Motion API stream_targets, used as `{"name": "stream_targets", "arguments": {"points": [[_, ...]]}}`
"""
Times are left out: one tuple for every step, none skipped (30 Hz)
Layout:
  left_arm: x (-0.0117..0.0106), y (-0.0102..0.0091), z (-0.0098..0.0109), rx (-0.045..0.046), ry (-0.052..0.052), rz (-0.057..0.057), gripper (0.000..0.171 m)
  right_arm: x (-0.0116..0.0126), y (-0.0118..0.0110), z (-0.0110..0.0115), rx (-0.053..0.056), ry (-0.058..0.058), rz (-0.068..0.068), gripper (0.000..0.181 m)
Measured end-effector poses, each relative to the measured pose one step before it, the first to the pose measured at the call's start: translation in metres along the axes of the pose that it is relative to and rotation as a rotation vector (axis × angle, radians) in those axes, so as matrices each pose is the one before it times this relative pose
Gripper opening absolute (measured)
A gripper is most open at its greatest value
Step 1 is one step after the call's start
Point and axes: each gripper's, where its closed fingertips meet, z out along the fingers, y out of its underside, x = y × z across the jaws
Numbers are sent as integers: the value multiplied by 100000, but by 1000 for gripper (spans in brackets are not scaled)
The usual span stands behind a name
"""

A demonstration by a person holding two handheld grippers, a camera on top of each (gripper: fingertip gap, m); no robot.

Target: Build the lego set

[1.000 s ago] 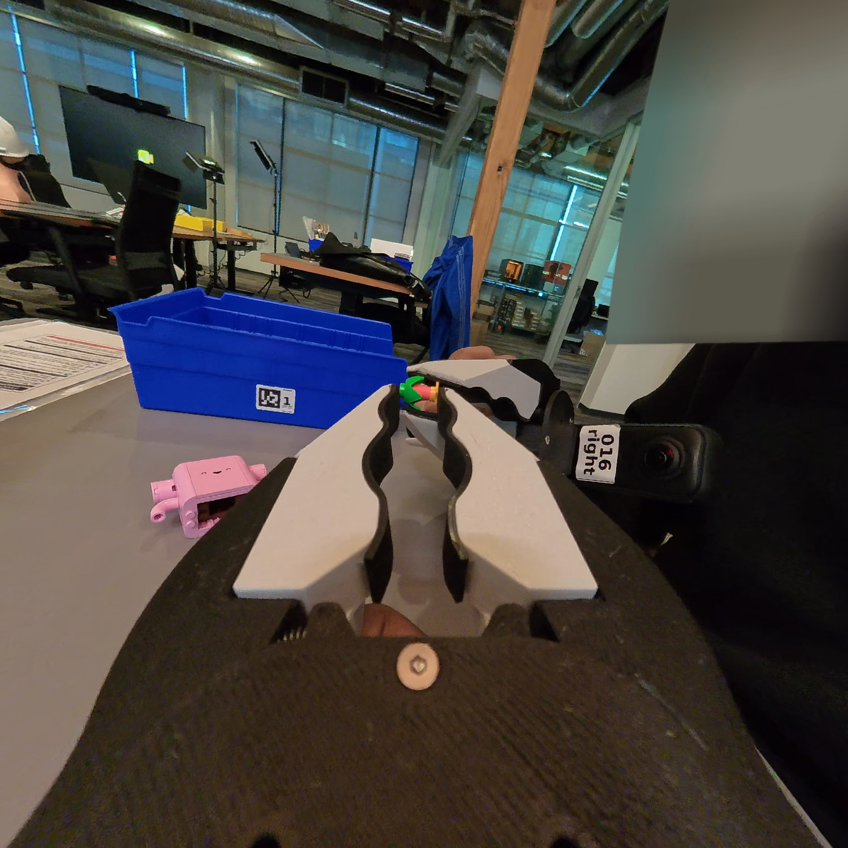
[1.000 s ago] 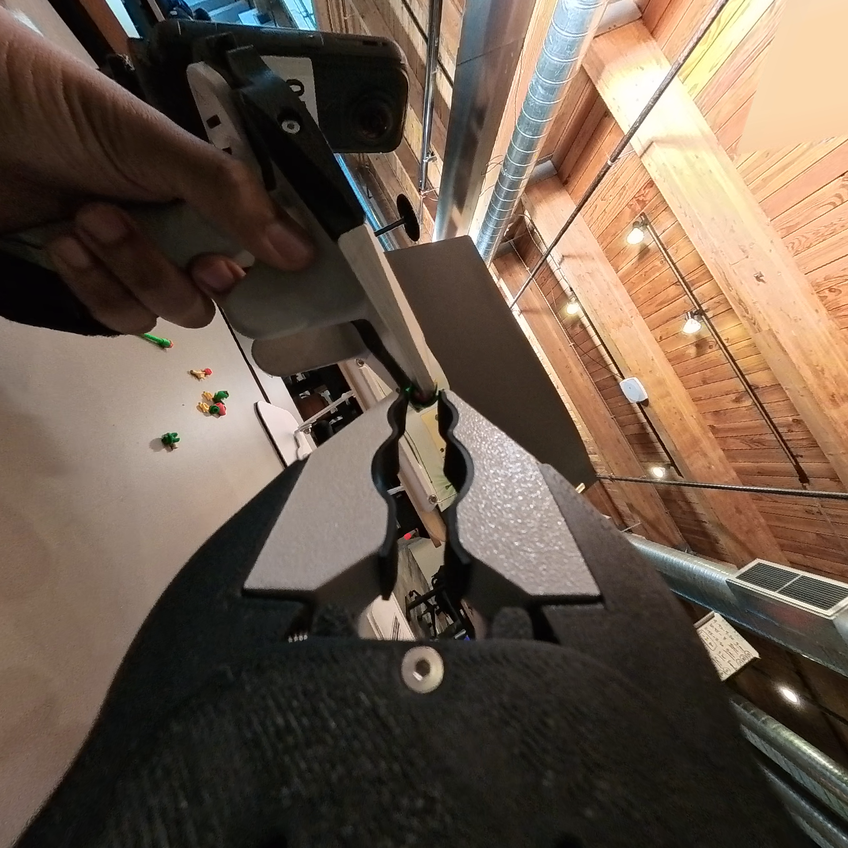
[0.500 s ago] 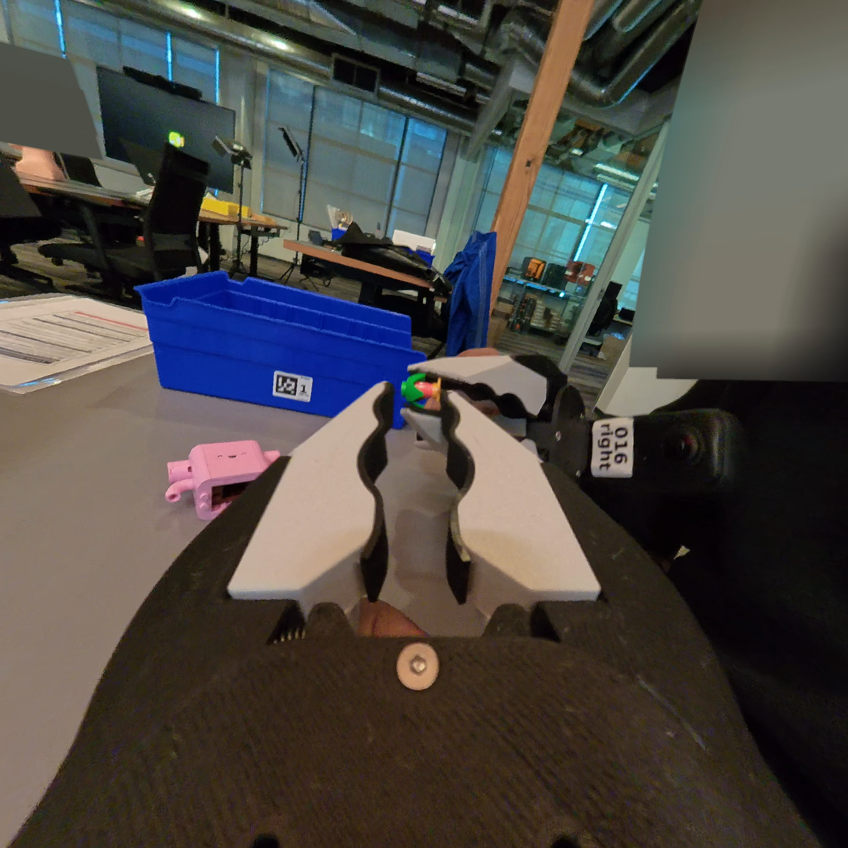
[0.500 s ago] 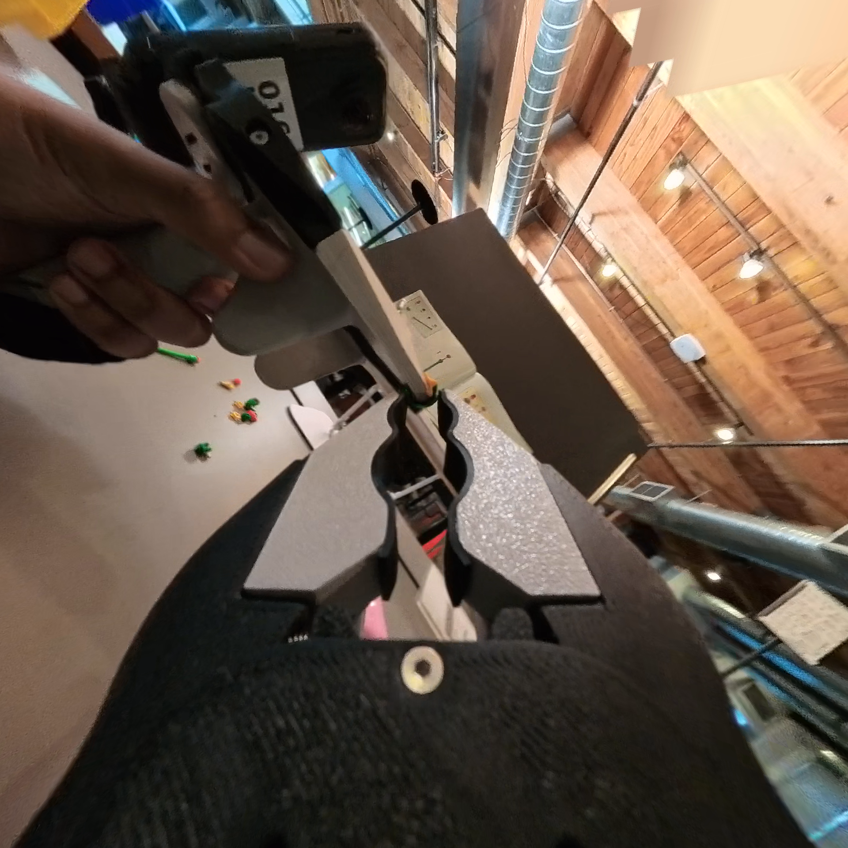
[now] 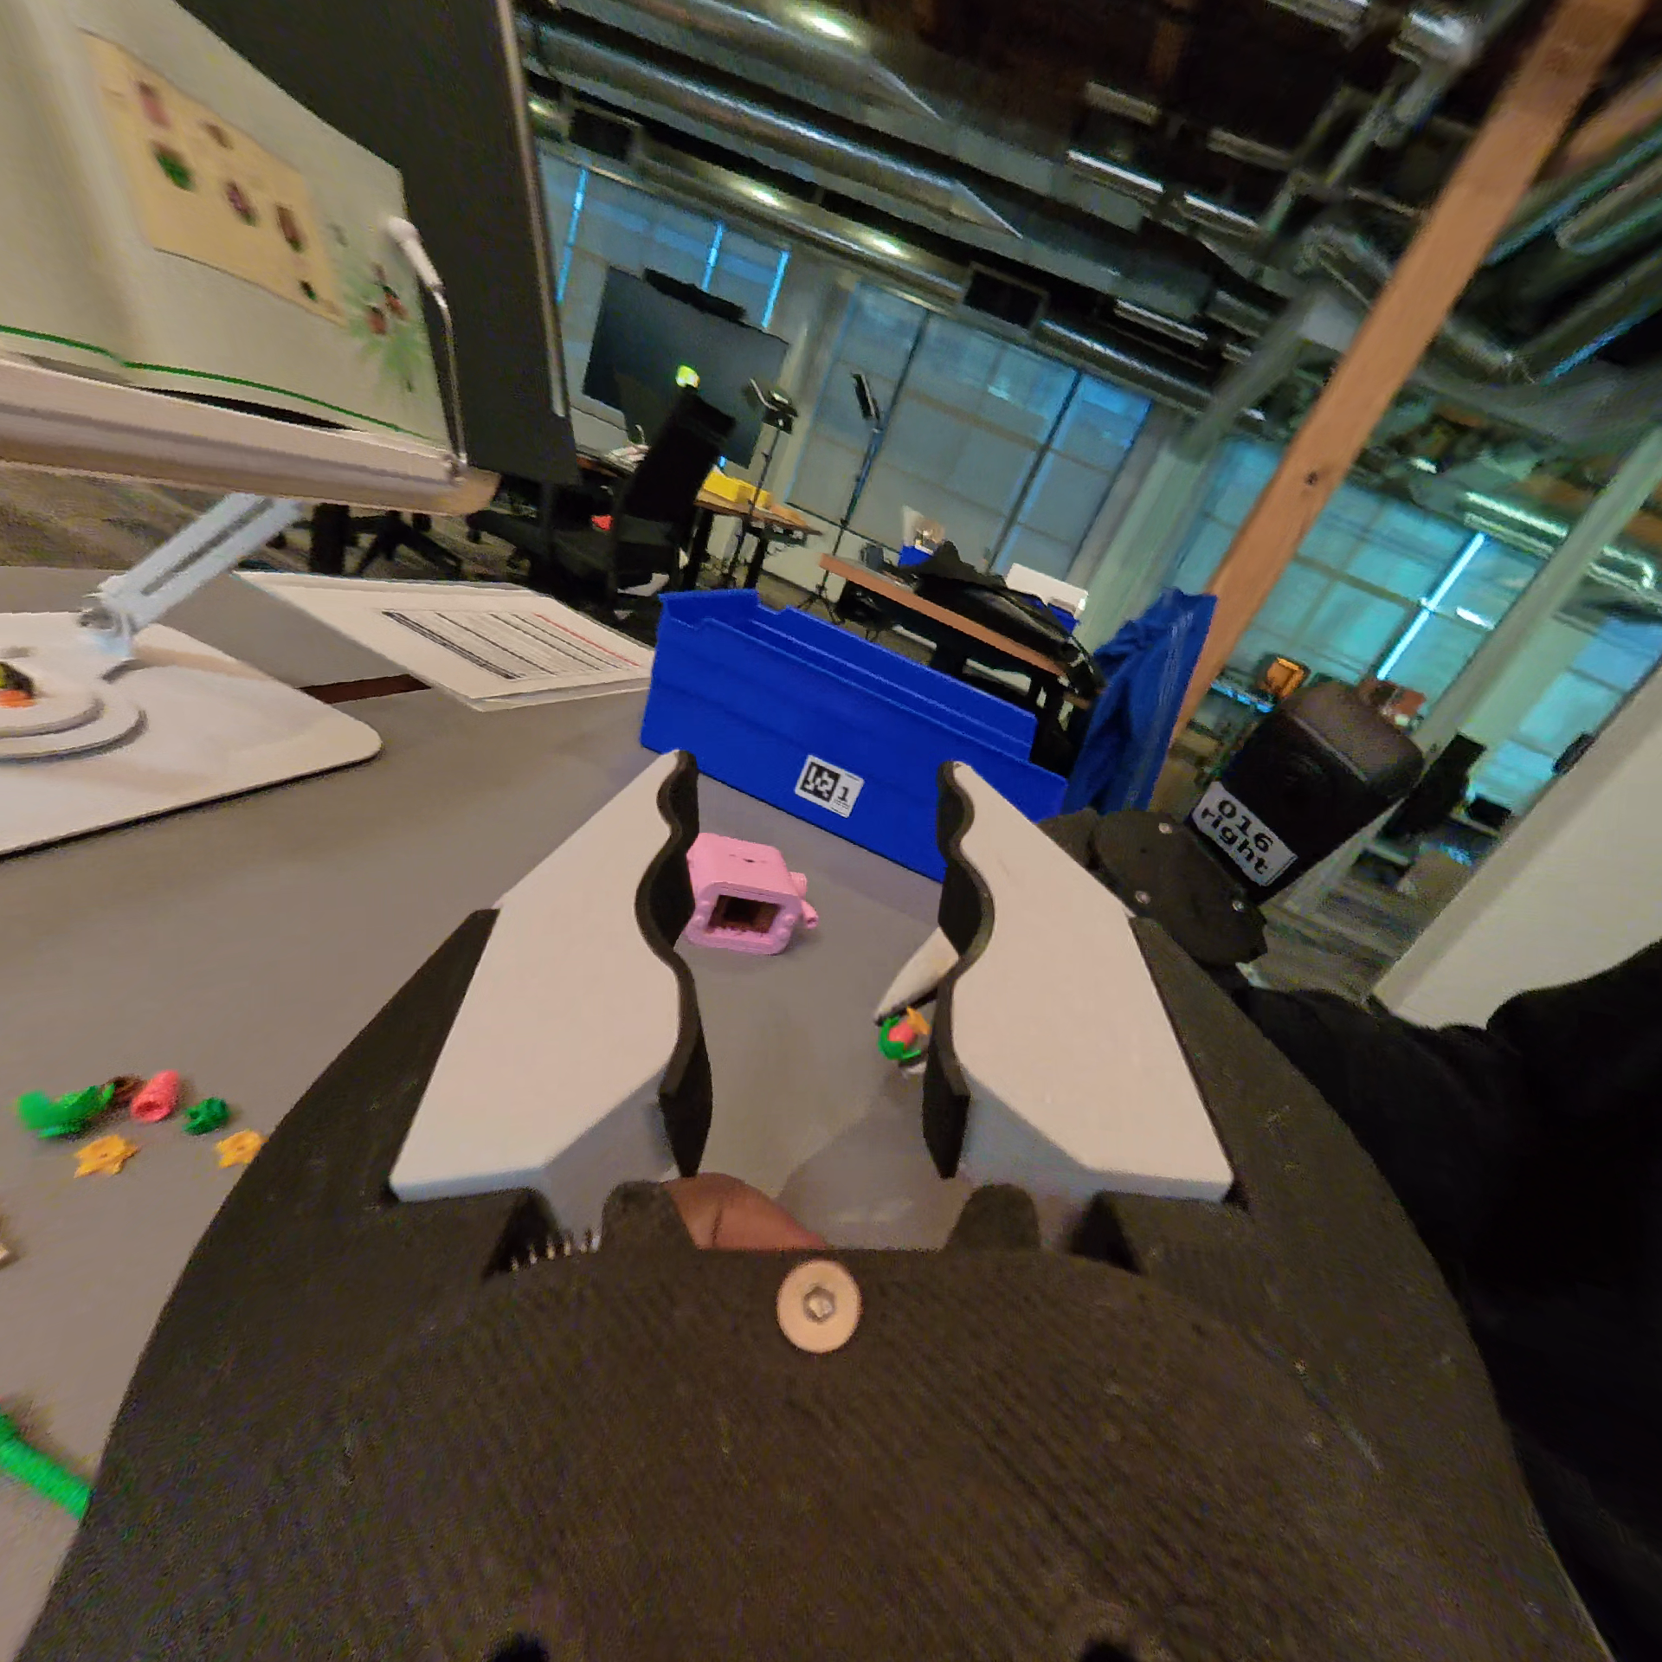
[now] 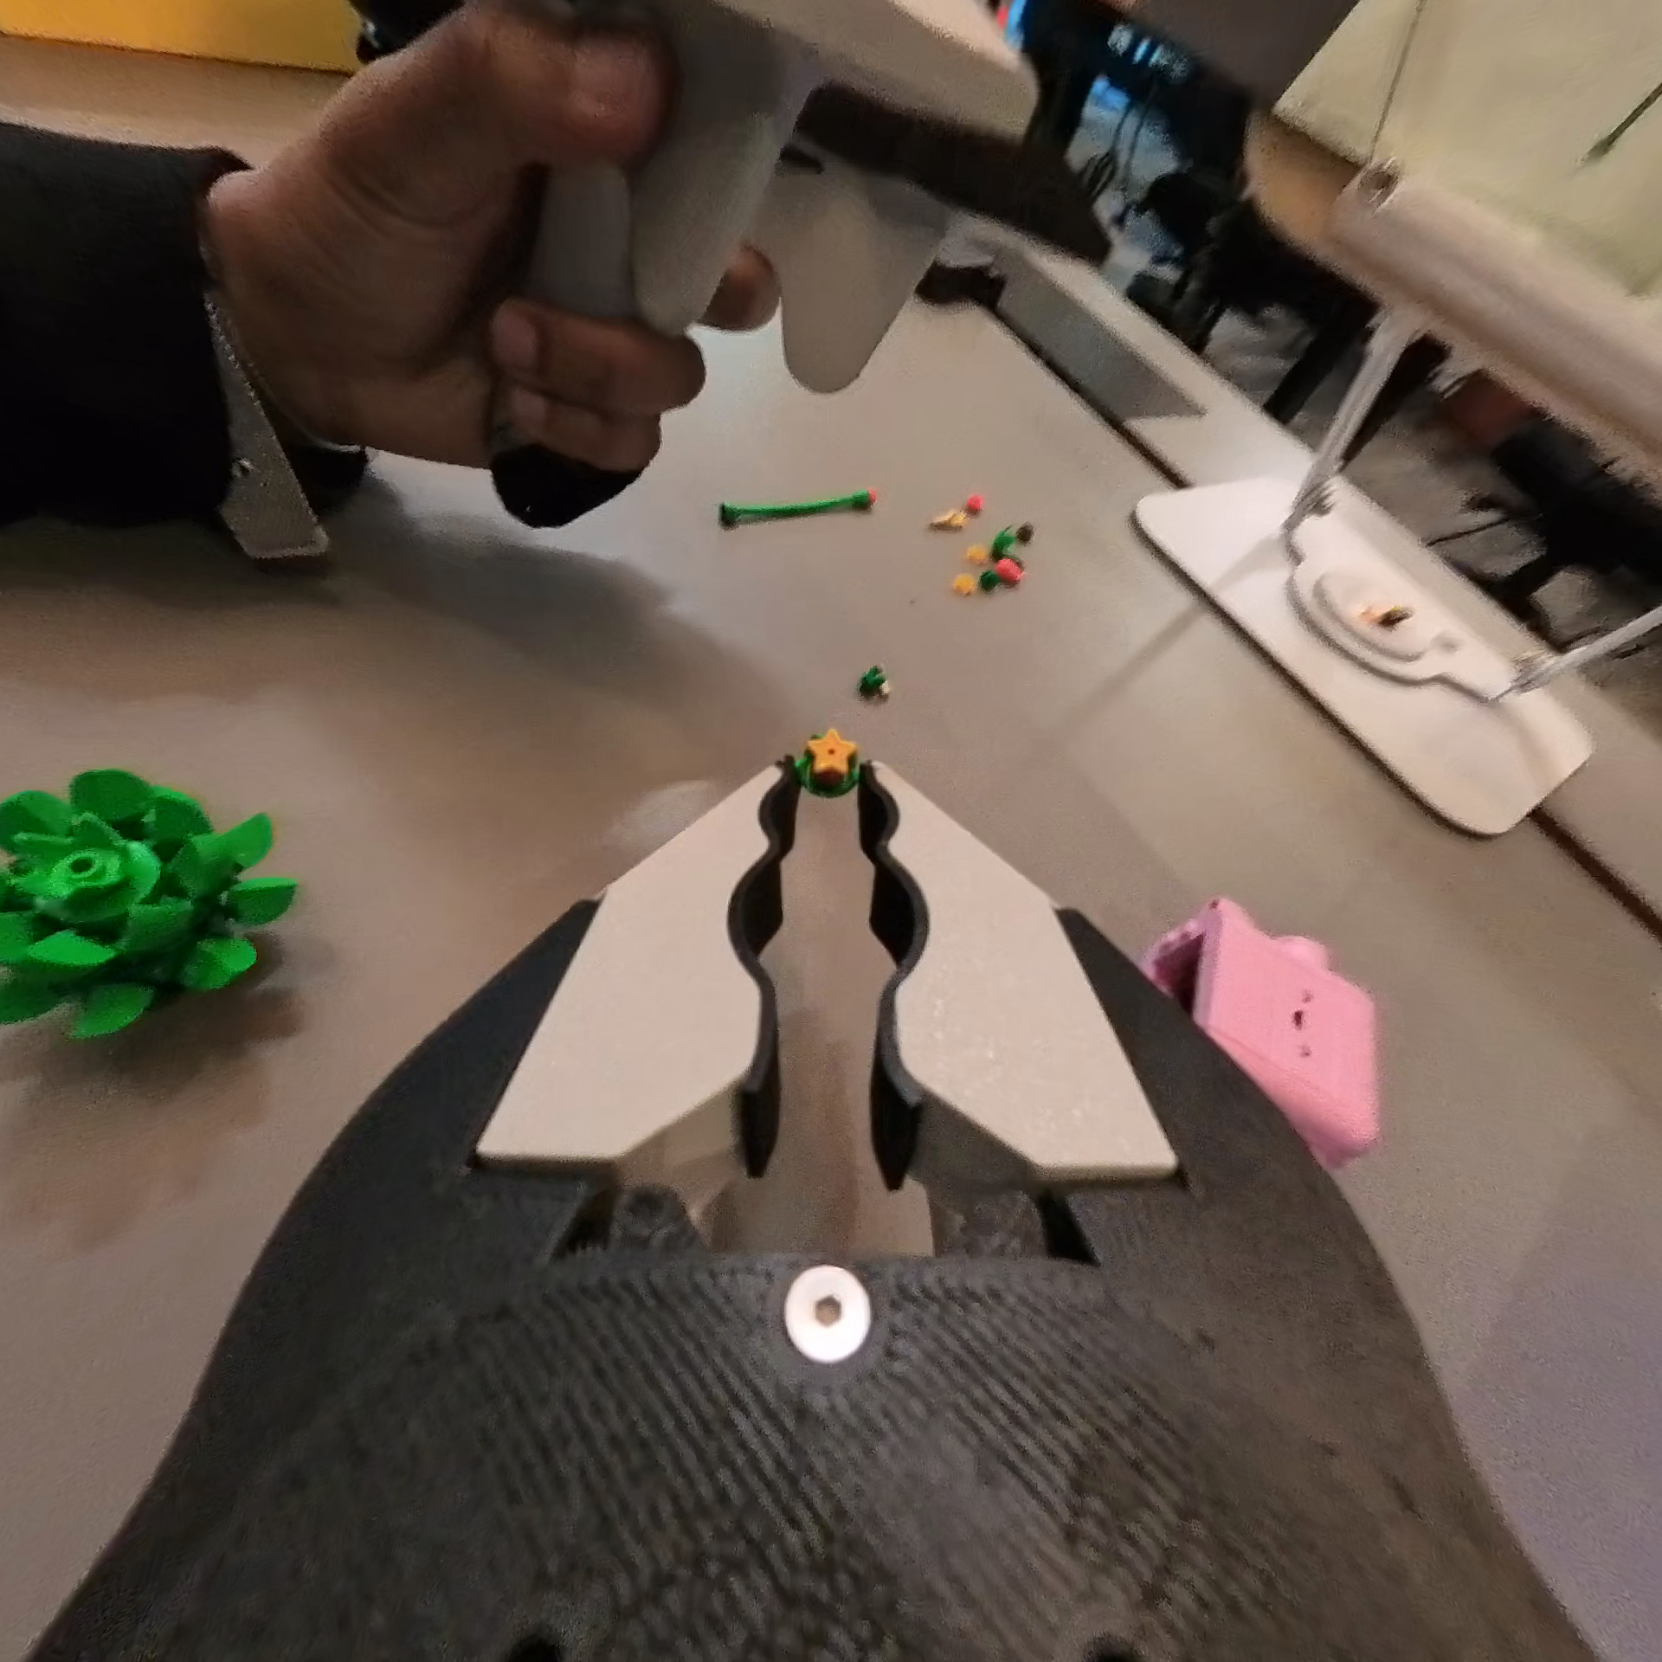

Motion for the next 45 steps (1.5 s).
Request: {"name": "stream_targets", "arguments": {"points": [[-273,-209,-215,1278,-413,-1537,51,-220,327,-36,-1934,-2098,1780,12],[-248,-139,-141,942,-335,-1609,51,-166,355,-14,-2032,-1212,378,12],[-195,-94,-108,734,-164,-1561,50,-215,357,59,-2257,-1222,-409,12],[-123,-57,-54,666,127,-1376,50,-393,382,155,-2565,-2161,-701,12],[-117,9,-22,395,70,-1268,50,-474,402,215,-2904,-2653,-739,12],[-84,66,16,46,130,-1059,50,-429,393,261,-3041,-2231,-680,12],[-24,97,41,-242,351,-698,50,-264,374,256,-2851,-1252,-565,12],[-3,100,48,-423,233,-373,50,-209,311,214,-2424,-808,-671,12],[-2,93,53,-503,42,-69,50,-172,243,183,-1943,-555,-787,12],[25,66,48,-438,-7,250,50,-127,191,143,-1476,-295,-779,12],[22,60,34,-312,-139,481,50,-140,139,106,-1117,-441,-700,12],[-1,56,39,-363,-262,545,50,-127,126,90,-971,-578,-435,12],[10,73,45,-475,-207,495,50,-42,56,53,-460,-237,-40,12],[6,82,29,-477,-126,413,50,28,25,1,-124,-18,276,12],[8,81,56,-506,-150,399,50,44,11,6,-86,6,419,12],[10,129,60,-701,-175,532,50,44,18,6,-59,49,310,12],[52,170,101,-896,42,542,49,30,1,6,-31,177,76,12],[109,183,123,-848,479,153,50,27,-4,-2,-11,284,-101,12],[126,149,127,-734,678,-157,50,18,4,-4,-10,336,-190,12],[123,148,118,-639,643,-80,50,38,1,2,-29,455,-214,12],[87,134,101,-612,418,117,49,27,-2,3,-12,369,-236,12],[46,127,86,-667,63,307,49,21,0,4,-6,277,-189,12],[9,160,85,-873,-271,586,49,27,6,3,-32,310,-80,12],[-35,213,98,-1183,-568,889,49,23,-6,6,-20,206,-39,12],[-29,273,129,-1516,-607,1090,49,7,1,0,-6,48,-6,12],[64,308,167,-1670,-185,1086,50,16,-1,7,-21,75,70,12],[123,272,191,-1452,237,772,50,45,0,-1,-57,216,115,12],[157,239,179,-1231,465,516,50,39,4,6,-37,178,88,13],[149,206,183,-1109,411,474,50,34,1,6,-34,198,64,13],[87,210,152,-1055,119,568,50,39,4,5,-51,243,76,13],[26,219,136,-1081,-231,685,50,54,11,16,-93,372,109,13],[-28,230,121,-1202,-517,807,50,56,3,5,-46,358,73,13],[-25,247,127,-1312,-550,904,50,36,-5,5,-31,323,11,13],[28,227,130,-1180,-275,817,50,21,-1,-2,-13,186,-60,13],[75,173,119,-942,92,566,49,11,-4,0,7,117,-67,14],[72,122,106,-716,144,395,49,8,-10,7,6,101,-34,14],[49,93,74,-484,-42,449,49,11,-8,-6,3,52,-11,14],[5,51,40,-258,-289,541,49,6,-1,0,4,46,14,14],[-26,13,-2,-119,-335,460,49,18,-4,9,3,61,18,14],[-44,-16,-17,73,-294,187,49,16,-8,-6,4,112,37,15],[-52,-60,-57,404,-215,-82,48,30,-5,9,8,162,54,15],[-74,-120,-79,711,-261,-201,48,25,-6,-5,9,108,28,15],[-97,-153,-98,852,-388,-275,48,8,-7,8,5,56,9,15],[-155,-170,-123,985,-654,-339,48,11,-1,0,5,84,6,16],[-207,-186,-140,1131,-920,-386,48,26,-6,-5,10,102,10,16]]}}
